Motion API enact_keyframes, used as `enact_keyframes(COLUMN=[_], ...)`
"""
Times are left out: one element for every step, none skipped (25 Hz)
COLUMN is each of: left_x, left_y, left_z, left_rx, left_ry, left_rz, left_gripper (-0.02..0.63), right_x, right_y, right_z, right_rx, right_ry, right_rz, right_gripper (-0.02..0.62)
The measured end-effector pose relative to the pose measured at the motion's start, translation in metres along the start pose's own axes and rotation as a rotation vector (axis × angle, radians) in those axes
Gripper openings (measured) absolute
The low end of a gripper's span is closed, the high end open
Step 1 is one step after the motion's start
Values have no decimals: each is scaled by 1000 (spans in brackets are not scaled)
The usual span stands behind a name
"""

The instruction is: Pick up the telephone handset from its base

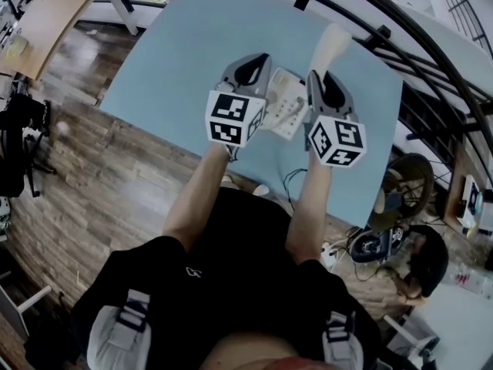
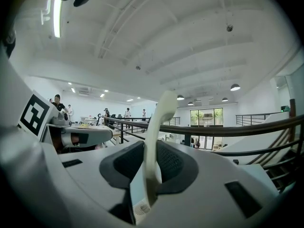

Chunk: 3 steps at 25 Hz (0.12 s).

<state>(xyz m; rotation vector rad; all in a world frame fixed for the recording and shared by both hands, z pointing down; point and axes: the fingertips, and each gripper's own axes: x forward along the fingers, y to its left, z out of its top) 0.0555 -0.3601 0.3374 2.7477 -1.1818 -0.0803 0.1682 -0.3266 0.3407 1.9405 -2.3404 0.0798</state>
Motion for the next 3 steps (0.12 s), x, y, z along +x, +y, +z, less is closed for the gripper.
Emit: enact_keyframes(left_x=[0, 1, 1], left_y=[-2, -3, -5], left_z=[0, 0, -1], left_rx=[1, 1, 2], left_ry=[1, 2, 4], left_rz=[-1, -2, -3], left_gripper=[-2, -2, -2], right_x=[-1, -2, -2], right_y=[-2, -3, -5], right_z=[1, 2, 3], right_rx=[-1, -3, -4], right_ry=[-1, -1, -2], right_rz=[-1, -2, -3], right_gripper=[78, 78, 78])
